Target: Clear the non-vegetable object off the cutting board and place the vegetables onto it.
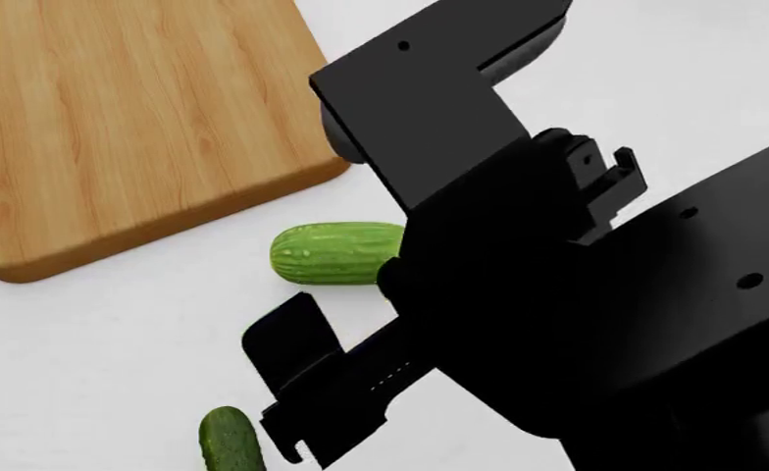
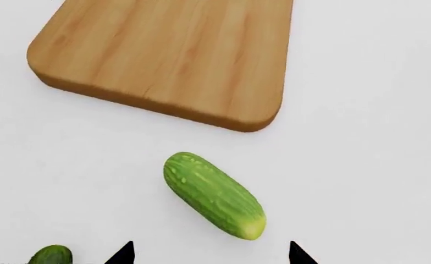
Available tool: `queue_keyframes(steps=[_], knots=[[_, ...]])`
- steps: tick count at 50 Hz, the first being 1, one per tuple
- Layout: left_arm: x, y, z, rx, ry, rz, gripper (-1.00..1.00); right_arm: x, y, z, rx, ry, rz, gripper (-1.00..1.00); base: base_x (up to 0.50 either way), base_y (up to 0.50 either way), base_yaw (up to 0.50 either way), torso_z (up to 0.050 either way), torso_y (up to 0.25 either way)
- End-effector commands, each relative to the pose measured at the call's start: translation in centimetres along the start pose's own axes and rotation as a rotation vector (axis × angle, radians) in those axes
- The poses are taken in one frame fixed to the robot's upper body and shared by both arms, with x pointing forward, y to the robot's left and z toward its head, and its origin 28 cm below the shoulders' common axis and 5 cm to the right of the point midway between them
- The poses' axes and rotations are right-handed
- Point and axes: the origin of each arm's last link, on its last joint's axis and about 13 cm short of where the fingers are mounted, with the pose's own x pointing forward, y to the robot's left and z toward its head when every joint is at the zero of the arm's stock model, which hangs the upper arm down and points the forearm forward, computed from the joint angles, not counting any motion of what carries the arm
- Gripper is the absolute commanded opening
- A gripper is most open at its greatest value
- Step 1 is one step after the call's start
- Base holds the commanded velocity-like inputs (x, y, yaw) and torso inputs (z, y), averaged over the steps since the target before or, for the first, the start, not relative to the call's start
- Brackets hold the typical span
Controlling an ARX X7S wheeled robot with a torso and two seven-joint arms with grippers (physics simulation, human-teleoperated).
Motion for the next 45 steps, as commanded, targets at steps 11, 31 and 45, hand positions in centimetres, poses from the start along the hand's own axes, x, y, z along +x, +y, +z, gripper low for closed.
queue_keyframes(steps=[11,31,45], knots=[[0.7,0.2,-0.2,-0.028,-0.019,-0.02,1.0,0.5,3.4,-1.4,0.127,0.012,0.088,1.0,0.0,0.0,0.0,0.0,-0.001],[0.6,0.3,-0.8,-0.028,-0.012,-0.013,1.0,2.3,5.6,-2.7,0.137,0.036,0.184,1.0,0.0,0.0,0.0,0.0,0.0],[0.4,0.3,-1.0,-0.033,-0.007,-0.019,1.0,3.4,6.7,-3.8,0.126,0.063,0.241,1.0,0.0,0.0,0.0,0.0,0.0]])
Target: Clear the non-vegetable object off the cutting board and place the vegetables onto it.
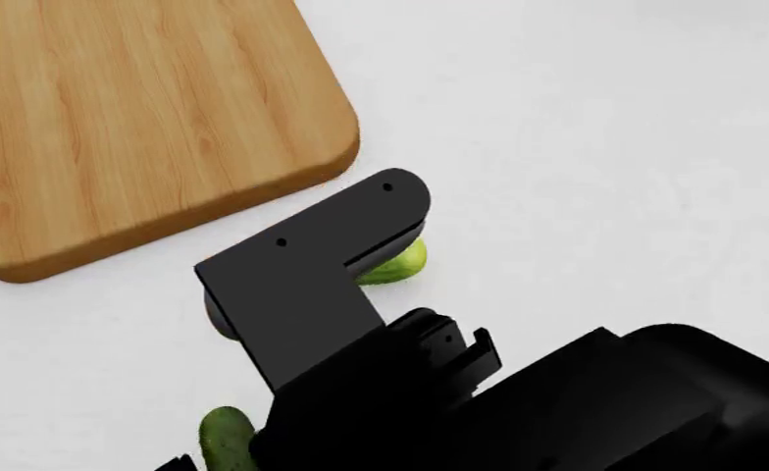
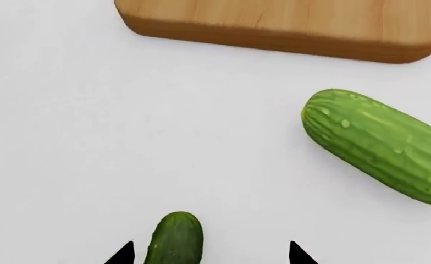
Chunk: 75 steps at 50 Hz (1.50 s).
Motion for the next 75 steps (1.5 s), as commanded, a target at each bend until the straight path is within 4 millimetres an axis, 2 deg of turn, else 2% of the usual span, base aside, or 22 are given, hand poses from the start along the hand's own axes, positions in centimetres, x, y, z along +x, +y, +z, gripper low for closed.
queue_keyframes(steps=[1,20,21,32,37,50,55,75], knots=[[0.1,0.1,0.0,-0.025,-0.015,-0.021,1.0,1.1,1.0,-0.8,-0.002,-0.006,0.071,1.0,0.0,0.0,0.0,0.0,0.0],[0.1,0.1,0.4,-0.018,-0.022,-0.023,1.0,2.2,1.2,-2.6,-0.001,0.061,0.076,1.0,0.0,0.0,0.0,-0.002,-0.004],[0.1,0.1,0.4,-0.018,-0.023,-0.023,1.0,2.1,1.1,-2.7,-0.002,0.062,0.078,-1.0,0.01,0.0,0.0,0.0,-0.009],[0.0,0.0,0.6,-0.015,-0.029,-0.026,1.0,1.5,0.9,-1.7,-0.026,0.028,0.052,-1.0,0.0,0.0,0.0,-0.002,-0.004],[0.0,0.0,0.7,-0.015,-0.03,-0.028,1.0,0.6,-0.4,1.0,-0.044,-0.053,0.036,-1.0,0.0,0.0,0.0,-0.002,-0.002],[0.1,-0.1,0.6,-0.011,-0.028,-0.03,1.0,0.3,-2.0,3.5,-0.079,-0.123,-0.001,-1.0,0.0,0.0,0.0,0.0,0.0],[0.0,0.0,0.5,-0.013,-0.027,-0.027,1.0,-0.2,-2.5,5.2,-0.086,-0.183,-0.011,-1.0,0.0,0.0,0.0,0.0,0.0],[0.1,0.1,0.6,-0.009,-0.025,-0.026,1.0,0.2,-3.8,10.8,-0.11,-0.342,-0.021,-1.0,0.0,0.0,0.0,0.0,0.0]])
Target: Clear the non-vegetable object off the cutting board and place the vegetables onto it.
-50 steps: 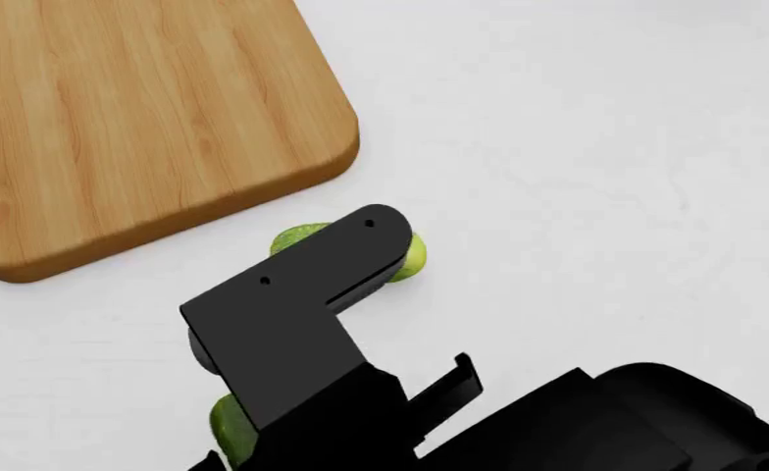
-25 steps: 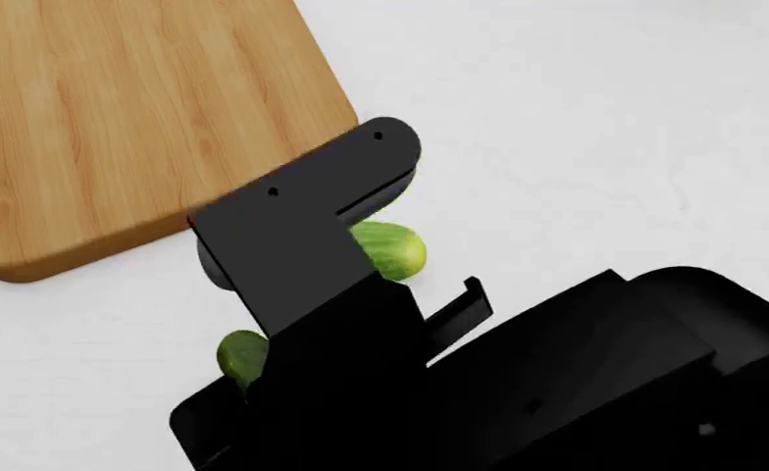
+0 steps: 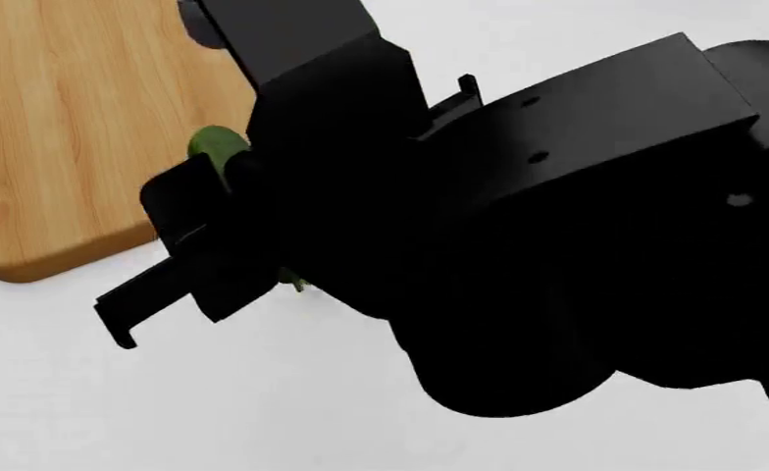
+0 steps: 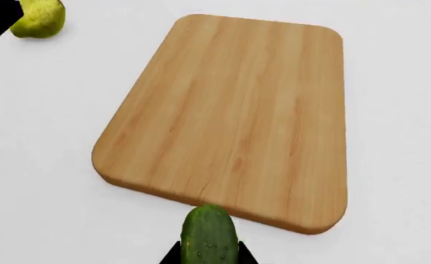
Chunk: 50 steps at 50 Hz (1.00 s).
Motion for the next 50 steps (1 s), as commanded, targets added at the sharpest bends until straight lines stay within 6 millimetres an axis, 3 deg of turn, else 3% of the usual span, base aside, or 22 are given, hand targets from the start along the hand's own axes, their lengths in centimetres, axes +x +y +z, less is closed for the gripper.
queue_keyframes(steps=[1,11,16,31,43,50], knots=[[0.2,0.1,0.1,-0.018,-0.019,-0.023,1.0,0.8,-0.7,3.2,-0.036,-0.115,0.016,-1.0,0.0,0.0,0.0,0.0,0.0],[0.0,0.1,0.3,-0.017,-0.026,-0.022,1.0,2.7,-2.1,5.0,-0.022,-0.189,0.004,-1.0,0.0,0.0,0.0,0.0,0.0],[0.0,0.2,0.2,-0.014,-0.024,-0.023,1.0,5.1,-2.8,4.9,-0.112,-0.204,-0.081,-1.0,0.0,0.0,0.0,0.0,0.0],[-0.1,0.5,0.1,-0.019,-0.027,-0.014,1.0,9.8,-3.3,5.8,-0.08,-0.181,-0.048,-1.0,0.0,0.0,0.0,0.0,0.0],[-0.2,0.7,0.2,-0.018,-0.029,-0.008,1.0,13.4,-4.0,6.2,-0.09,-0.162,-0.06,-1.0,0.0,0.0,0.0,0.0,0.0],[-0.3,0.8,-0.1,-0.021,-0.024,-0.007,1.0,14.5,-4.9,4.9,-0.038,-0.13,-0.048,-1.0,0.0,0.0,0.0,0.0,0.0]])
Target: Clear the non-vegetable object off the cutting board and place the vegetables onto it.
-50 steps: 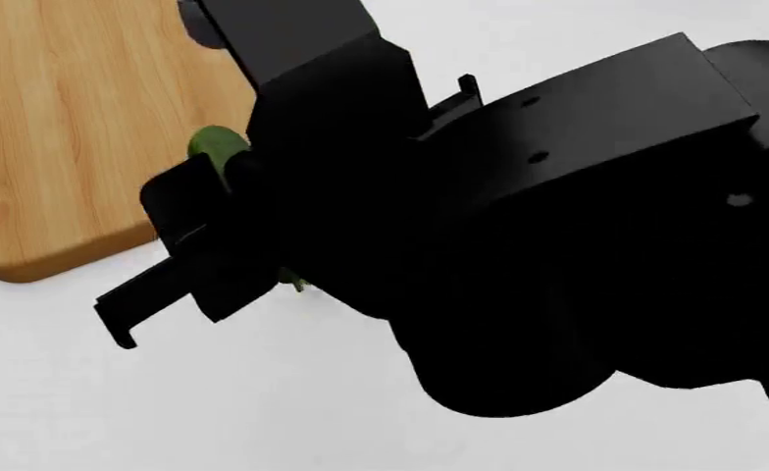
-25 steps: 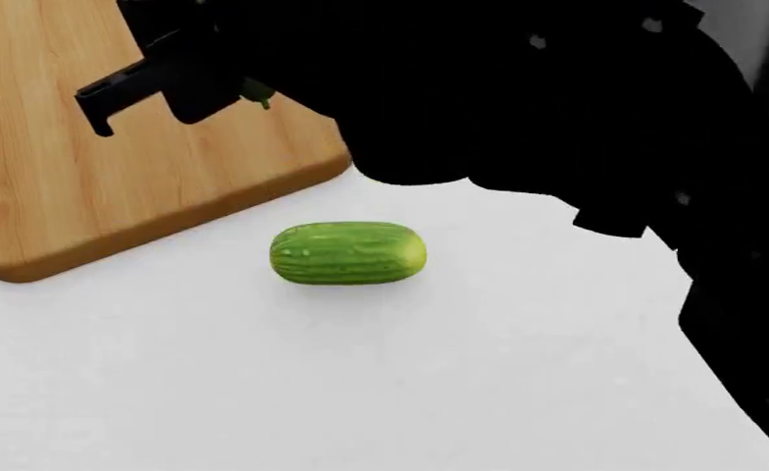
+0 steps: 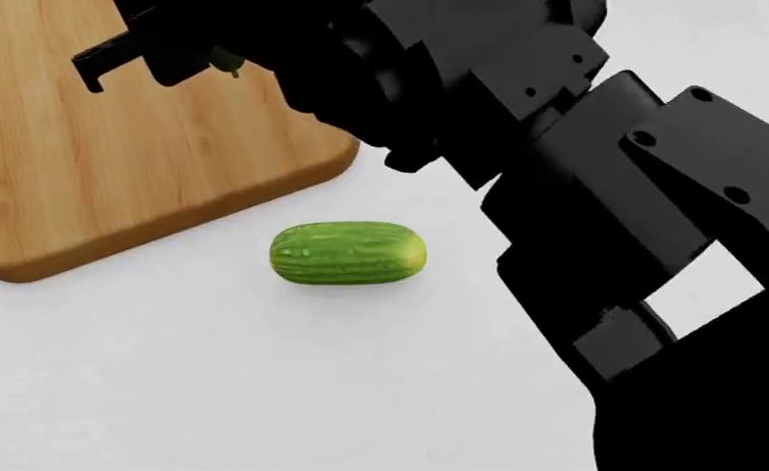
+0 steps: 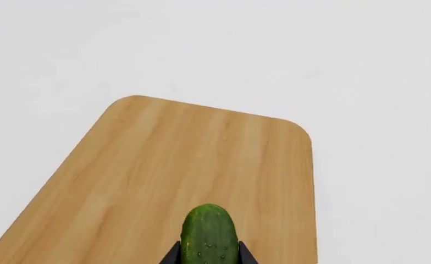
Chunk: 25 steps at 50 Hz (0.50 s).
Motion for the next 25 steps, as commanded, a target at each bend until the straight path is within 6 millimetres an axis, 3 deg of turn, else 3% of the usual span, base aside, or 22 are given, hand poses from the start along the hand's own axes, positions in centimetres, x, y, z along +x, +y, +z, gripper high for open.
queue_keyframes(steps=[1,25], knots=[[0.1,0.3,-0.1,-0.024,-0.017,-0.018,1.0,2.2,-0.4,-1.0,-0.019,0.01,0.019,-1.0,0.0,0.0,0.0,0.0,0.0],[-0.4,0.5,-0.1,-0.028,-0.02,-0.011,1.0,3.6,-0.6,-4.5,0.049,0.063,0.015,-1.0,0.0,0.0,0.0,0.0,0.0]])
